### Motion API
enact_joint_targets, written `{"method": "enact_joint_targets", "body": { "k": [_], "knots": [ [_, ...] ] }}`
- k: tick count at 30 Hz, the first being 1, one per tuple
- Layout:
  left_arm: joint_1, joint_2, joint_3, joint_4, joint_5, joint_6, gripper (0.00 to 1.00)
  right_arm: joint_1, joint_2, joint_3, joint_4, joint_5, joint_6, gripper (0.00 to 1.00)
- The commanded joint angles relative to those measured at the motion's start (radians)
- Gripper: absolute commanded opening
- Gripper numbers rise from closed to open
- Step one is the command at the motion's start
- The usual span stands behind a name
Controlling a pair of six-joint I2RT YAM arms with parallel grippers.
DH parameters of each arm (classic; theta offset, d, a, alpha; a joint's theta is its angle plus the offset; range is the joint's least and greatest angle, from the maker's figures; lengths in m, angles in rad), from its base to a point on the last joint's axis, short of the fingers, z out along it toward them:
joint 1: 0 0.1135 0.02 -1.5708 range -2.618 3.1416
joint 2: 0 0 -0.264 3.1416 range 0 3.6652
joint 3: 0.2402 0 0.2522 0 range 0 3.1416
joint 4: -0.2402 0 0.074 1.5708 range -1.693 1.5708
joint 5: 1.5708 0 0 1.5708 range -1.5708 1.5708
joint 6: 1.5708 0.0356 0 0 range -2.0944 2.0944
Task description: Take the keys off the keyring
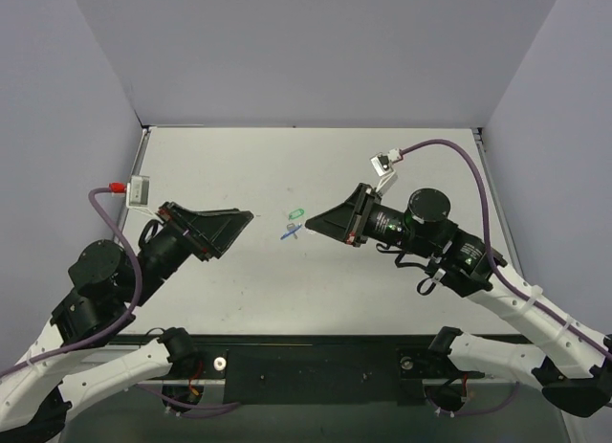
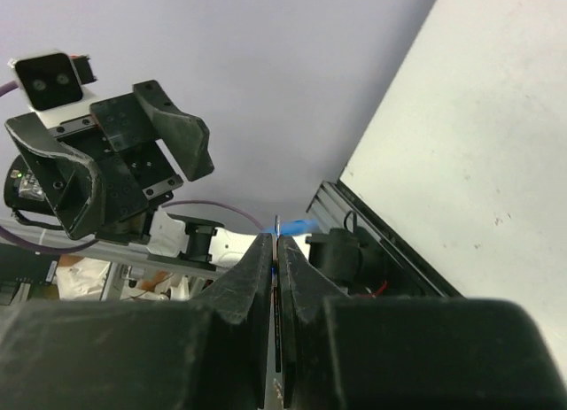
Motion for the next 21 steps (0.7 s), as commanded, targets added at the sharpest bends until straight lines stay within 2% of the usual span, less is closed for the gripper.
{"method": "enact_joint_targets", "body": {
  "k": [1, 2, 4, 8, 11, 15, 21],
  "knots": [
    [-0.003, -0.049, -0.012, -0.135, -0.079, 0.044, 0.78, 0.010, 0.018, 0.080, -0.230, 0.042, -0.009, 0.00],
    [-0.003, -0.057, -0.020, -0.130, -0.064, 0.047, 0.77, 0.007, 0.026, 0.115, -0.334, 0.055, -0.015, 0.00],
    [-0.003, -0.046, -0.026, -0.139, -0.044, 0.053, 0.77, 0.005, 0.052, 0.132, -0.417, 0.062, -0.029, 0.00],
    [-0.003, -0.008, -0.032, -0.135, 0.040, 0.073, 0.75, 0.011, 0.081, 0.117, -0.384, -0.018, 0.020, 0.00],
    [-0.004, 0.005, -0.053, -0.066, 0.113, 0.067, 0.71, 0.013, 0.069, 0.098, -0.355, -0.043, 0.035, 0.00],
    [-0.003, 0.012, -0.099, 0.020, 0.258, 0.011, 0.67, 0.008, 0.084, 0.109, -0.382, -0.073, 0.051, 0.00],
    [-0.003, 0.009, -0.193, 0.090, 0.340, -0.097, 0.65, 0.001, 0.089, 0.101, -0.416, -0.102, 0.086, 0.00]
  ]
}}
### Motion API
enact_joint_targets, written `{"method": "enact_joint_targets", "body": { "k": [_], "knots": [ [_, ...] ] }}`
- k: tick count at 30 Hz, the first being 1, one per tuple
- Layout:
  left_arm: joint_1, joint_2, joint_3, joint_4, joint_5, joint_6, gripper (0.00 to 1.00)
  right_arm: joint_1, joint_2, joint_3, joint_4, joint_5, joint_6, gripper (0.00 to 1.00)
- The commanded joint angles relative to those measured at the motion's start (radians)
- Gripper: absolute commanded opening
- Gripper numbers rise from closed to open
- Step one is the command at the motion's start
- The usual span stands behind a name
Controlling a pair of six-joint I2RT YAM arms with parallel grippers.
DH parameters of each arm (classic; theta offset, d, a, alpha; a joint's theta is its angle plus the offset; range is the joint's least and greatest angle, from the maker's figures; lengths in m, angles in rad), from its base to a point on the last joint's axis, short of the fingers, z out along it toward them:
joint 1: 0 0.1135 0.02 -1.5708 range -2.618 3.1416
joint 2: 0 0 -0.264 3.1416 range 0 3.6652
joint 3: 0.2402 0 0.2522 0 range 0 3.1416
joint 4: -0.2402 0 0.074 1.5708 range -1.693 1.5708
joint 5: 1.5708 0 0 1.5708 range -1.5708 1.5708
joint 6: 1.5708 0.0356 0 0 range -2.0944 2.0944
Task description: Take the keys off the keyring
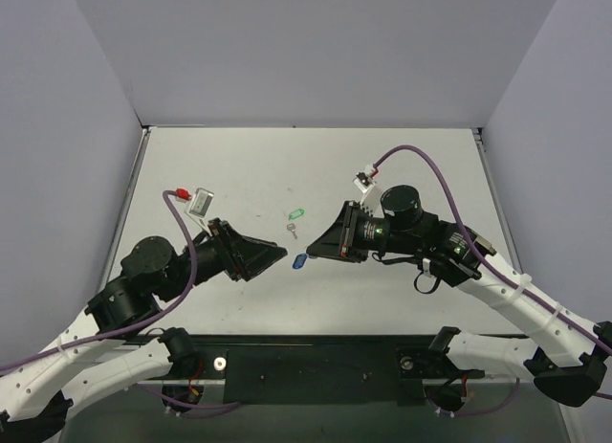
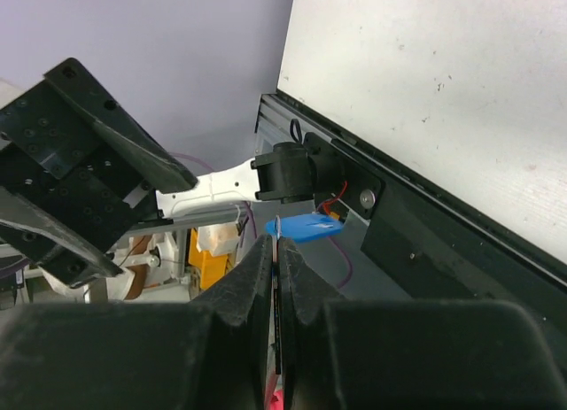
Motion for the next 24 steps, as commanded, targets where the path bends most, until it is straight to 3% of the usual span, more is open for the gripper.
{"method": "enact_joint_targets", "body": {
  "k": [1, 12, 17, 24],
  "knots": [
    [-0.003, -0.011, -0.082, 0.146, 0.118, -0.102, 0.63, -0.006, -0.001, 0.002, -0.016, -0.053, 0.042, 0.00],
    [-0.003, -0.088, -0.319, 0.501, 0.206, -0.287, 0.53, -0.017, -0.001, -0.015, 0.056, -0.139, 0.033, 0.00],
    [-0.003, -0.070, -0.354, 0.660, 0.243, -0.328, 0.44, -0.024, -0.001, -0.018, 0.108, -0.169, 0.030, 0.00],
    [-0.003, -0.030, -0.342, 0.754, 0.289, -0.370, 0.37, -0.032, -0.019, -0.037, 0.174, -0.209, 0.030, 0.00]
  ]
}}
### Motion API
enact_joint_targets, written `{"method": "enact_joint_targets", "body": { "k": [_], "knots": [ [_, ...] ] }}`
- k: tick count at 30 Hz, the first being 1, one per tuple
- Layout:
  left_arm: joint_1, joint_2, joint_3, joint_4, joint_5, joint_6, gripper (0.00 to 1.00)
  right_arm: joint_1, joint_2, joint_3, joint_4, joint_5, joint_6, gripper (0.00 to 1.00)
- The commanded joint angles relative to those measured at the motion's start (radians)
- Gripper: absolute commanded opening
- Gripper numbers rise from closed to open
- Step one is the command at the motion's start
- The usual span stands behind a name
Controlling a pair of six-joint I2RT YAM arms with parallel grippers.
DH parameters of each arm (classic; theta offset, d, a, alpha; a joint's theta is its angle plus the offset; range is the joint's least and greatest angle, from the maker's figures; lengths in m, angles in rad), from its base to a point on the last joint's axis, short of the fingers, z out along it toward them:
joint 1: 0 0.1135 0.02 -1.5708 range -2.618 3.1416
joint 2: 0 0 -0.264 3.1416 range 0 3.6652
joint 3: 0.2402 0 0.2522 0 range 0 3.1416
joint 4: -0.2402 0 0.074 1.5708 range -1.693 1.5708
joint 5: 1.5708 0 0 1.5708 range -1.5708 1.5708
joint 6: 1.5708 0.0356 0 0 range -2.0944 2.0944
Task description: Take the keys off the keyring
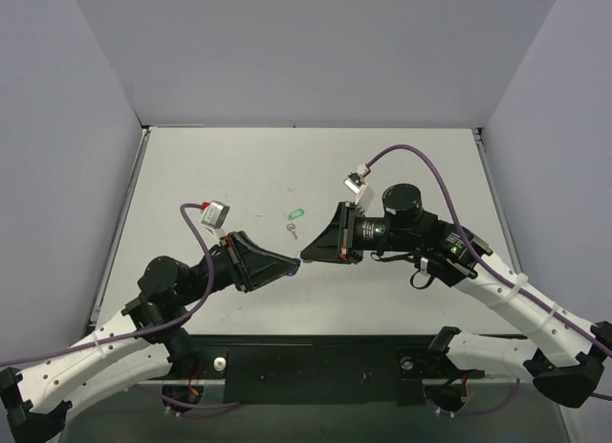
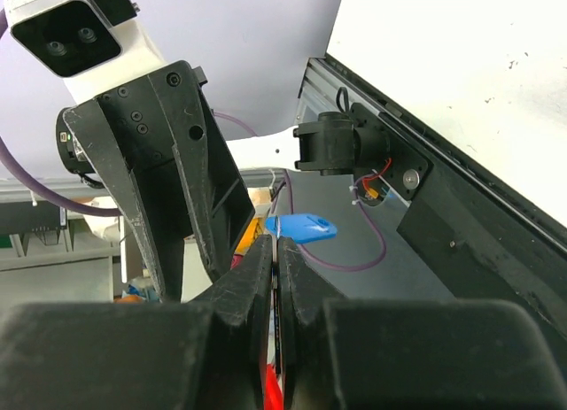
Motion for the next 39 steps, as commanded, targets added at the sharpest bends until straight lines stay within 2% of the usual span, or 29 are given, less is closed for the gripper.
{"method": "enact_joint_targets", "body": {
  "k": [1, 10, 24, 39],
  "knots": [
    [-0.004, 0.017, 0.031, 0.121, 0.062, -0.026, 0.37, -0.011, -0.021, -0.011, 0.084, -0.050, 0.001, 0.00],
    [-0.012, 0.048, 0.048, 0.106, 0.074, -0.018, 0.36, -0.014, -0.052, -0.035, 0.167, -0.071, 0.032, 0.00],
    [-0.012, -0.007, 0.028, 0.038, -0.019, 0.017, 0.34, -0.016, -0.082, -0.024, 0.174, -0.094, 0.045, 0.00],
    [-0.012, 0.021, 0.076, 0.055, -0.001, 0.011, 0.32, -0.010, -0.102, -0.017, 0.154, -0.068, 0.047, 0.00]
  ]
}}
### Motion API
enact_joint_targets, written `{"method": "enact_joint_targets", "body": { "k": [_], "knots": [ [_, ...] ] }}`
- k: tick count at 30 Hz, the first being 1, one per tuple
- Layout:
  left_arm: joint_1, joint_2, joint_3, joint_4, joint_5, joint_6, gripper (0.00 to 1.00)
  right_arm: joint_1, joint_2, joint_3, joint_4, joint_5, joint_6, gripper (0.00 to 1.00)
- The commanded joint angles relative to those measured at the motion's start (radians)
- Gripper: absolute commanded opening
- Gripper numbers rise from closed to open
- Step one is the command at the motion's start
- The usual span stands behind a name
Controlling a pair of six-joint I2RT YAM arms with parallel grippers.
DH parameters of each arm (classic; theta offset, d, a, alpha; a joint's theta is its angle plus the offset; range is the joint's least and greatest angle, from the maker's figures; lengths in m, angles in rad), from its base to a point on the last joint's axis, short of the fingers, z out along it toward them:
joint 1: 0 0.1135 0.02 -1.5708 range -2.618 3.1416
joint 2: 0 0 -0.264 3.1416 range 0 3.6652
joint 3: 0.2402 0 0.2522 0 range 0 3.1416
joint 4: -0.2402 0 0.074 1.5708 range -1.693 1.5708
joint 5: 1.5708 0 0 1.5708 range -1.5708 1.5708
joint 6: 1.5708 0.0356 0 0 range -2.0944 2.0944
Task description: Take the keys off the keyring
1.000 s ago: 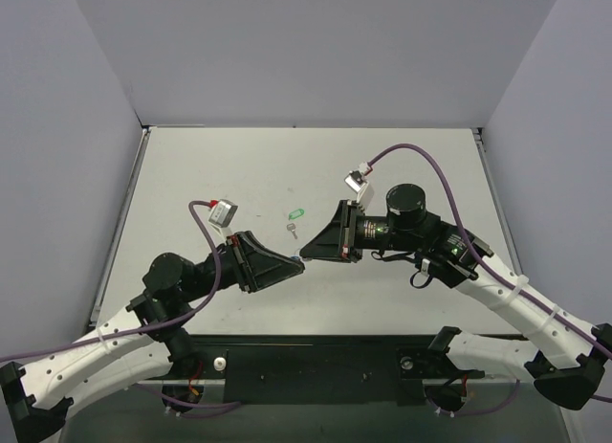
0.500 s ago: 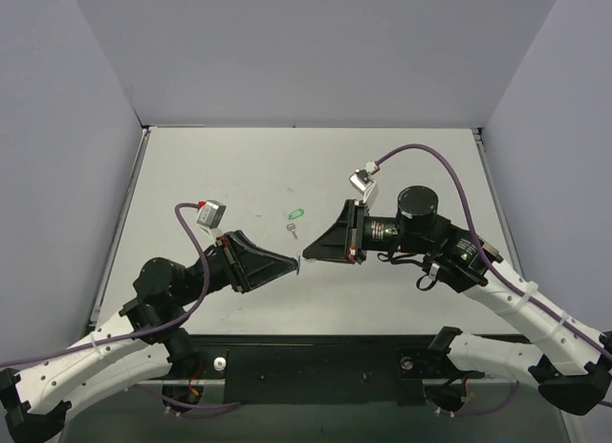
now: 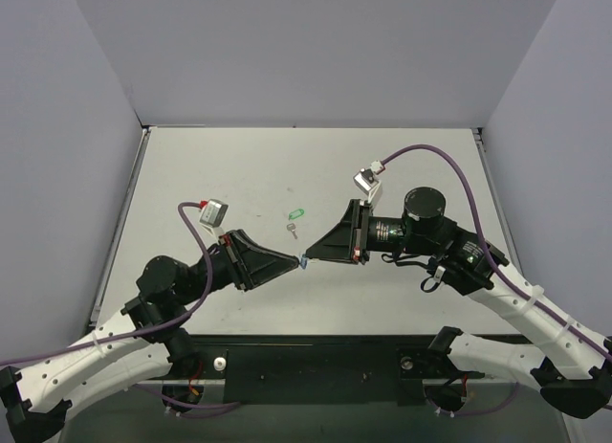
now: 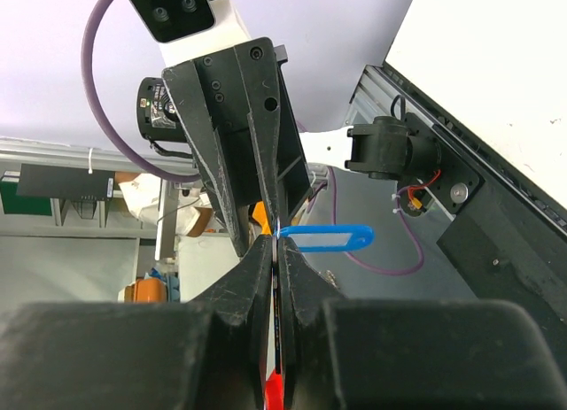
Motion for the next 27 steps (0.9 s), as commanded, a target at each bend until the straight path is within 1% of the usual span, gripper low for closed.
{"method": "enact_joint_targets", "body": {
  "k": [1, 3, 5, 7, 9, 17, 23, 27],
  "knots": [
    [-0.007, 0.009, 0.073, 0.020, 0.015, 0.016, 0.31, 0.001, -0.020, 0.016, 0.037, 0.002, 0.006, 0.00],
    [-0.007, 0.000, 0.100, -0.022, 0.015, 0.031, 0.31, 0.001, -0.018, 0.022, 0.030, 0.005, 0.003, 0.00],
    [-0.010, -0.009, 0.114, -0.061, 0.007, 0.040, 0.31, 0.000, -0.012, 0.038, -0.015, 0.022, -0.002, 0.00],
    [-0.014, -0.009, 0.126, -0.082, 0.003, 0.048, 0.31, -0.003, -0.008, 0.053, -0.055, 0.042, -0.019, 0.00],
    [-0.024, -0.001, 0.128, -0.089, 0.001, 0.054, 0.31, -0.003, -0.006, 0.062, -0.058, 0.053, -0.020, 0.00],
    [-0.089, 0.054, 0.076, 0.020, -0.036, 0.040, 0.31, -0.005, 0.008, 0.076, -0.072, 0.065, -0.020, 0.00],
    [-0.134, 0.102, 0.074, 0.036, -0.072, 0.063, 0.31, -0.002, 0.009, 0.074, -0.072, 0.059, -0.023, 0.00],
    [-0.137, 0.082, 0.056, 0.020, -0.123, 0.065, 0.30, -0.002, 0.008, 0.081, -0.070, 0.047, -0.022, 0.00]
  ]
}}
